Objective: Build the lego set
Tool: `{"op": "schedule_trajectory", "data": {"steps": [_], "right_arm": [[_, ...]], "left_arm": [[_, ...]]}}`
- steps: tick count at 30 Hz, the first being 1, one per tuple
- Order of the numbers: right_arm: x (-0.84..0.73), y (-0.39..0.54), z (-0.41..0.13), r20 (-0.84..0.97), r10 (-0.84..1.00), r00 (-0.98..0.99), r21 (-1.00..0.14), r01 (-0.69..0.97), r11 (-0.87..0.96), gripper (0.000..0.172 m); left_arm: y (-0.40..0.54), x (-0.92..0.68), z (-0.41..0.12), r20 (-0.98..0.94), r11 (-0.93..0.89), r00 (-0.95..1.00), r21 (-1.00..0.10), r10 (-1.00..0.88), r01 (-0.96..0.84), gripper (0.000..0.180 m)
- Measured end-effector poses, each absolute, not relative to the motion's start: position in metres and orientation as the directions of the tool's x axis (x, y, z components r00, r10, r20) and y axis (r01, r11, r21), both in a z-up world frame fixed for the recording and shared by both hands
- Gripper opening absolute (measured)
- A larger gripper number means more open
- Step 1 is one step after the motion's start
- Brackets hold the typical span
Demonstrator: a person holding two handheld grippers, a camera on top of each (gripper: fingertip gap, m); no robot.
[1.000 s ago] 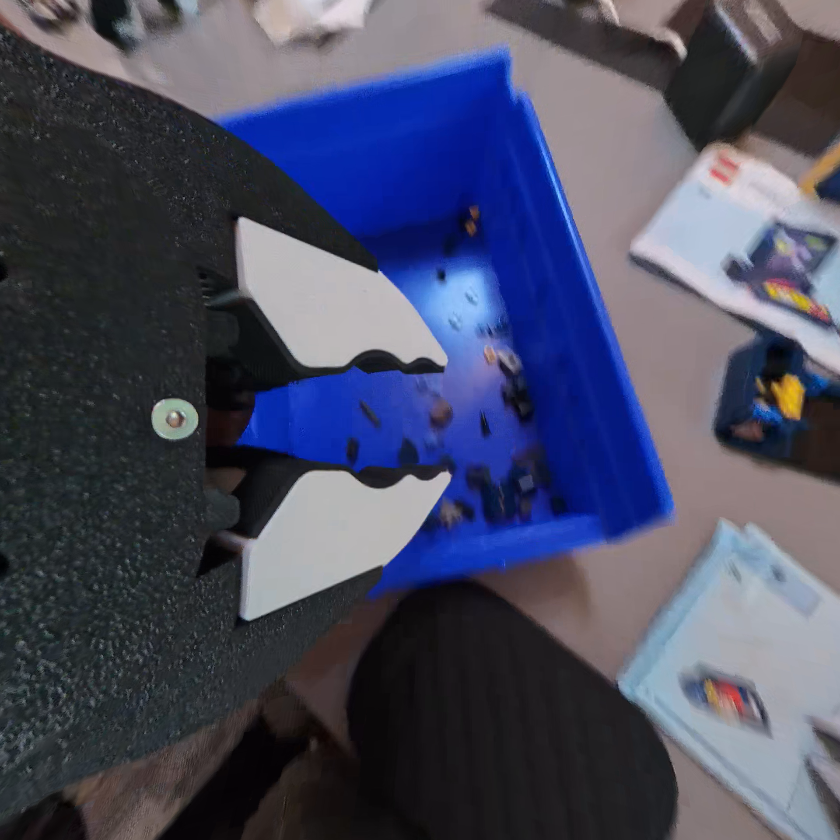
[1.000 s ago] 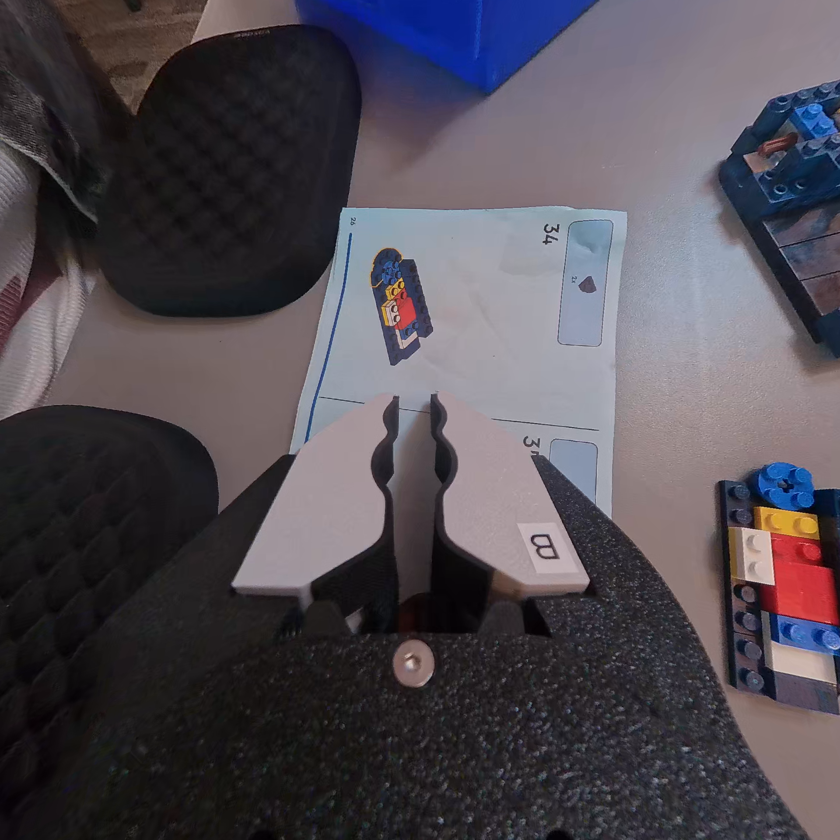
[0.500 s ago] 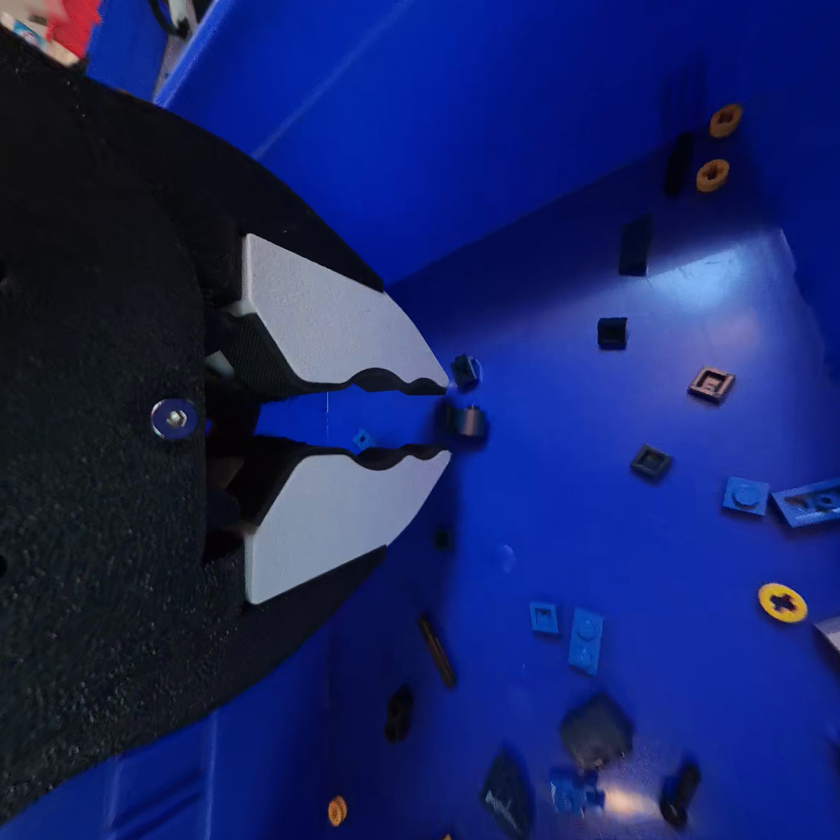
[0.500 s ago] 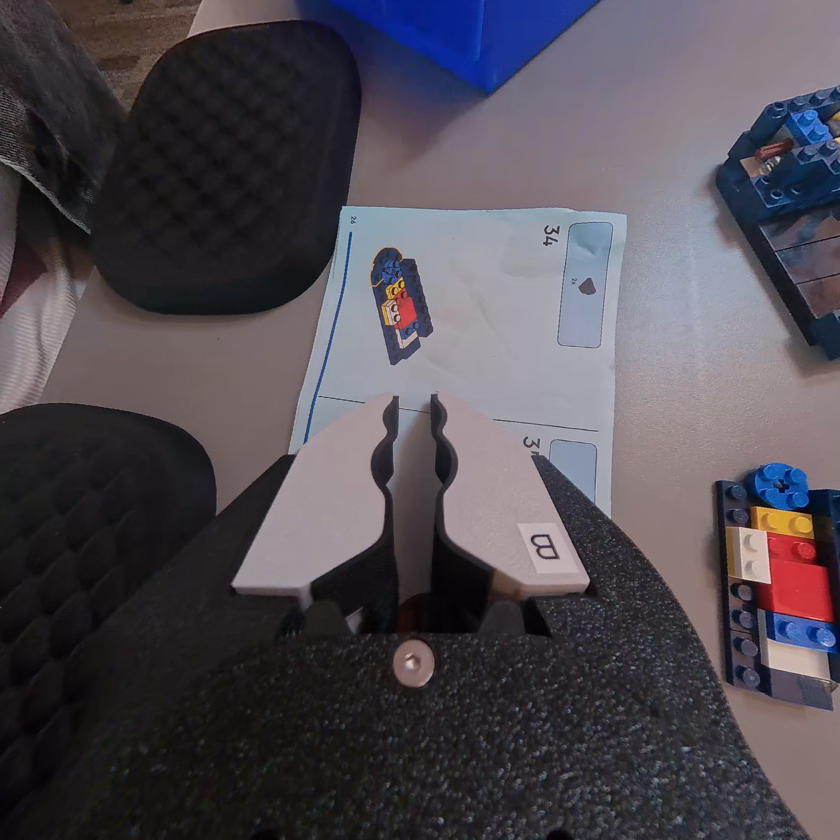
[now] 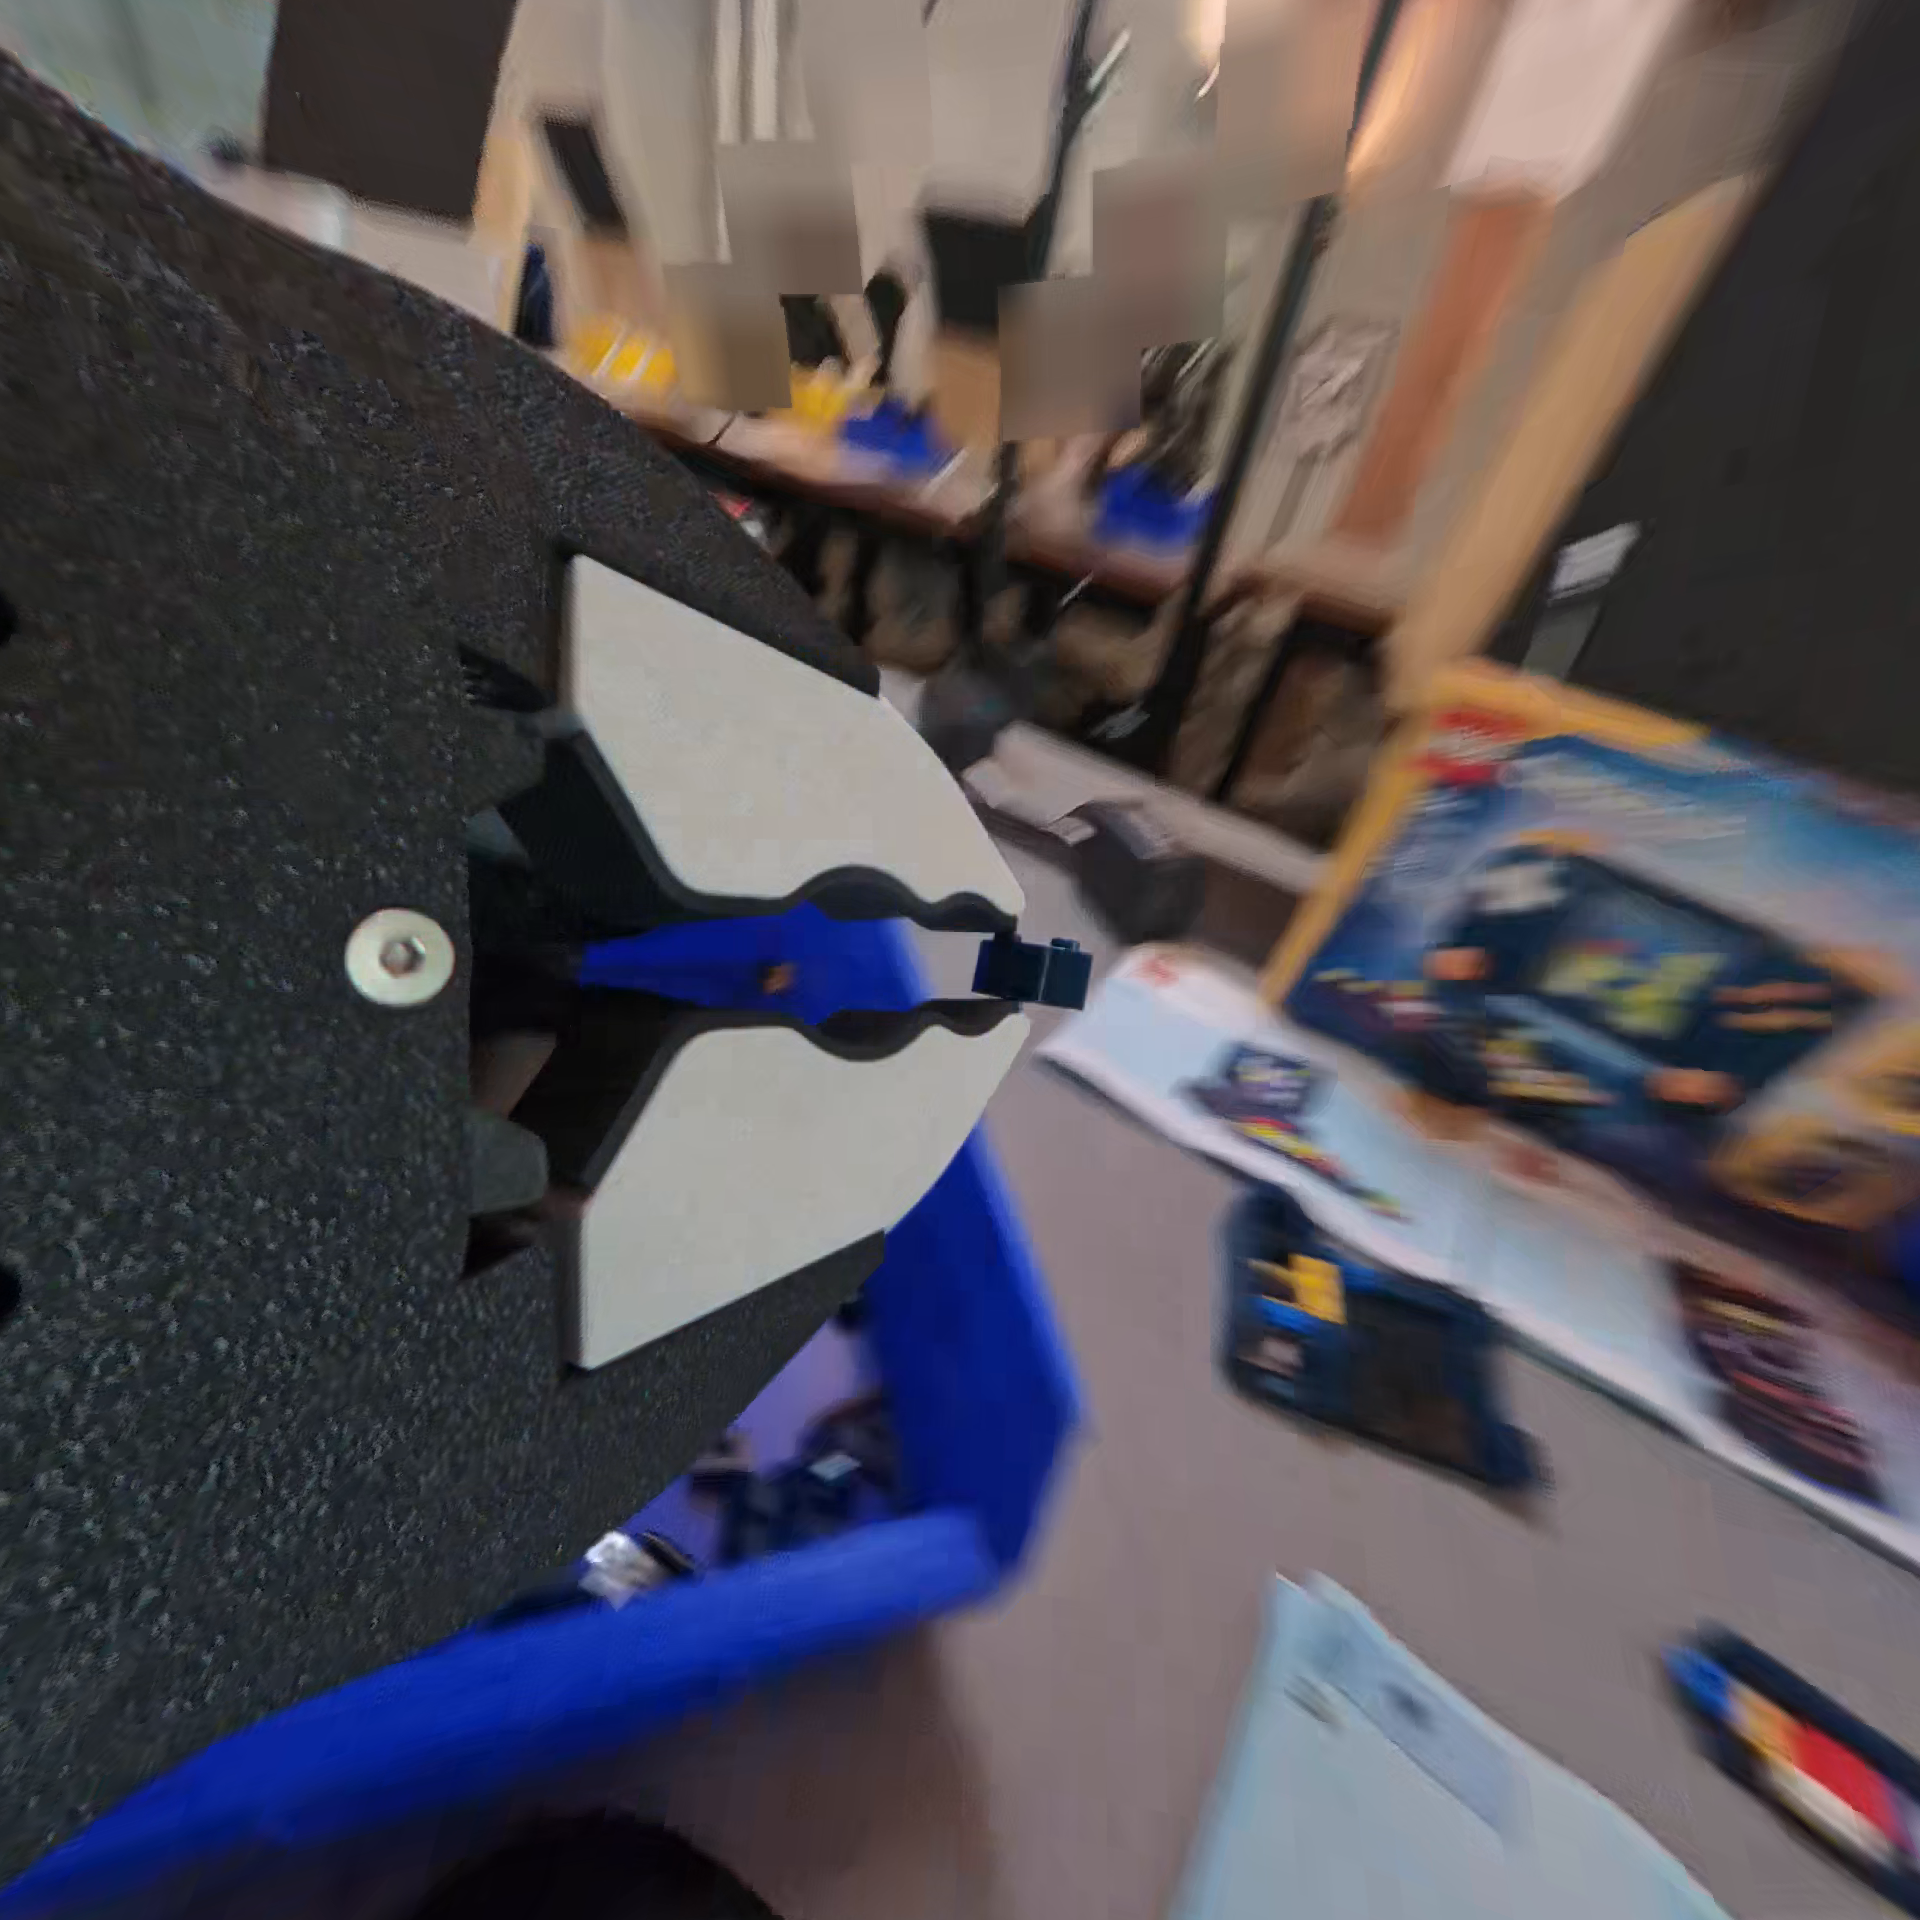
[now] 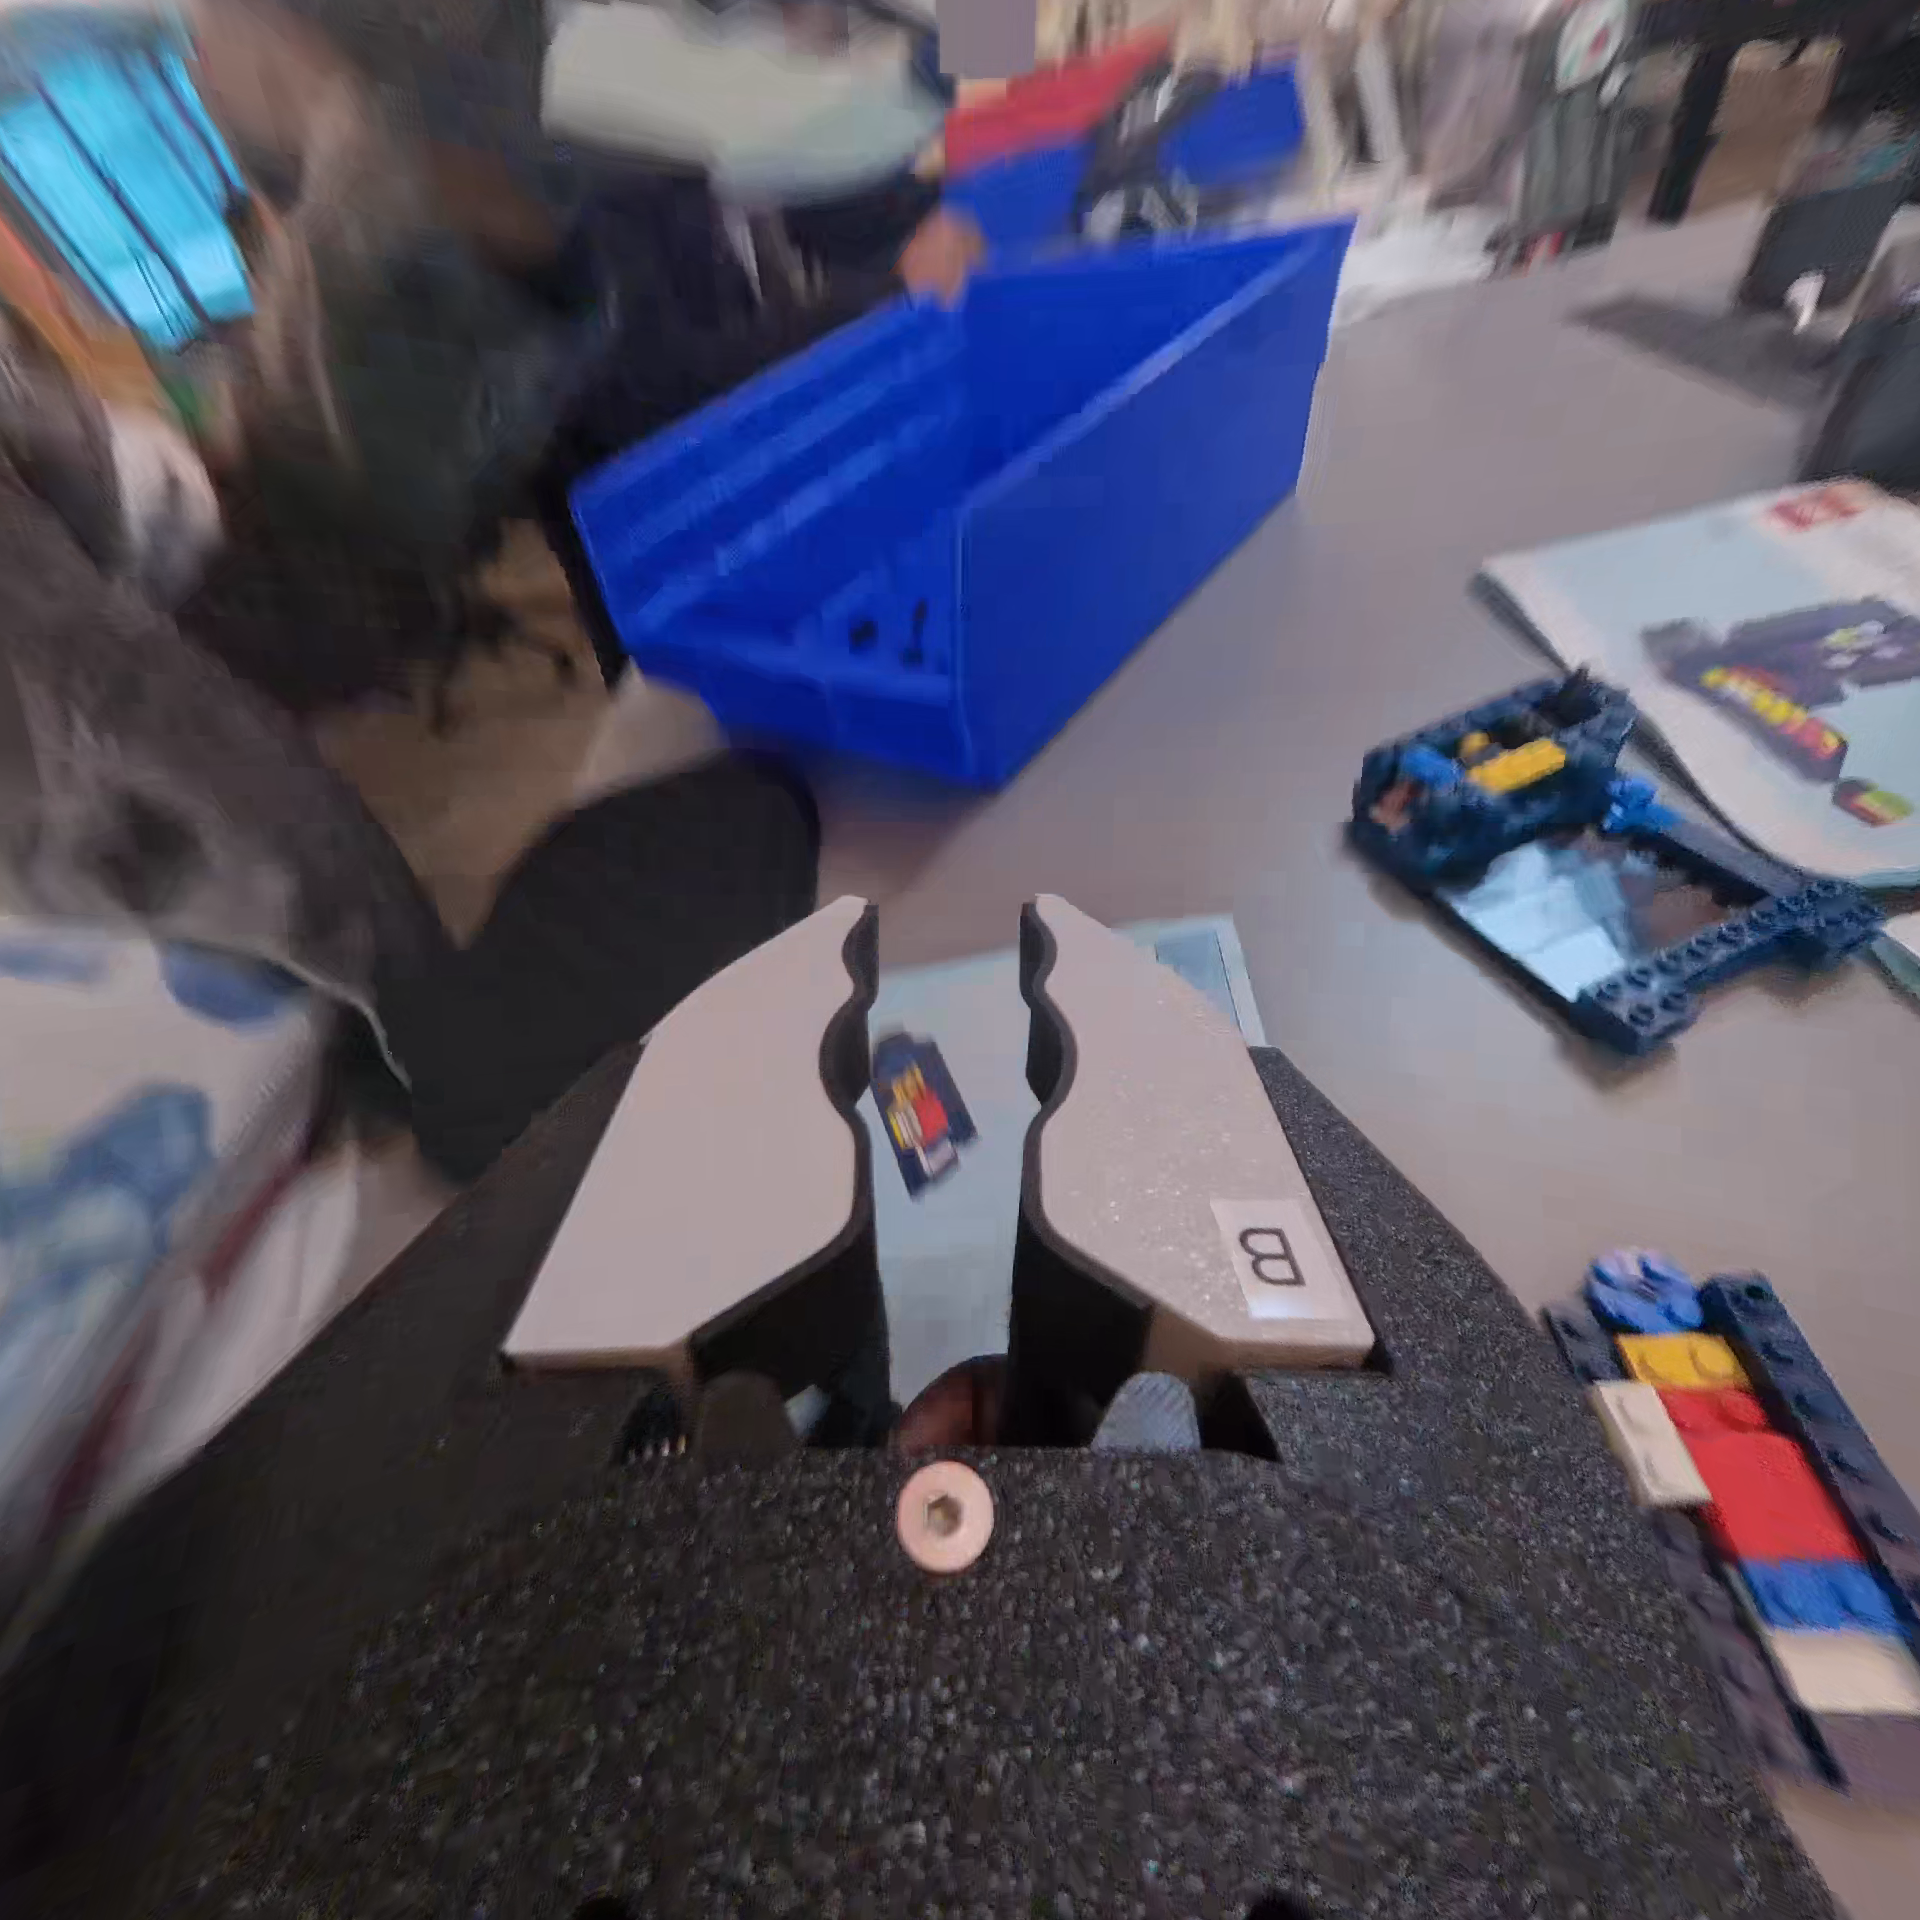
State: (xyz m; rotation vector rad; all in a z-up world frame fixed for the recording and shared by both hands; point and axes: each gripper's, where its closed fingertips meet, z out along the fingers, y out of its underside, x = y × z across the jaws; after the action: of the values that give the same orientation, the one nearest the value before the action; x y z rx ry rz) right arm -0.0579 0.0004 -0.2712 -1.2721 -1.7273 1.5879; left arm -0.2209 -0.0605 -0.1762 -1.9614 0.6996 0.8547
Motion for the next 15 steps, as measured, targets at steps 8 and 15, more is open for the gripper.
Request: {"op": "schedule_trajectory", "data": {"steps": [8, 15], "right_arm": [[-0.054, -0.017, -0.205, -0.418, 0.73, -0.54, -0.886, 0.065, -0.46, 0.031], [-0.06, -0.024, -0.219, -0.376, 0.781, -0.499, -0.92, 0.105, -0.377, 0.029]], "left_arm": [[-0.022, -0.072, -0.207, -0.981, -0.199, 0.194, -0.187, -0.012, -0.962, 0.011], [-0.01, -0.073, -0.222, -0.988, -0.206, 0.144, -0.132, -0.049, -0.97, 0.012]]}}
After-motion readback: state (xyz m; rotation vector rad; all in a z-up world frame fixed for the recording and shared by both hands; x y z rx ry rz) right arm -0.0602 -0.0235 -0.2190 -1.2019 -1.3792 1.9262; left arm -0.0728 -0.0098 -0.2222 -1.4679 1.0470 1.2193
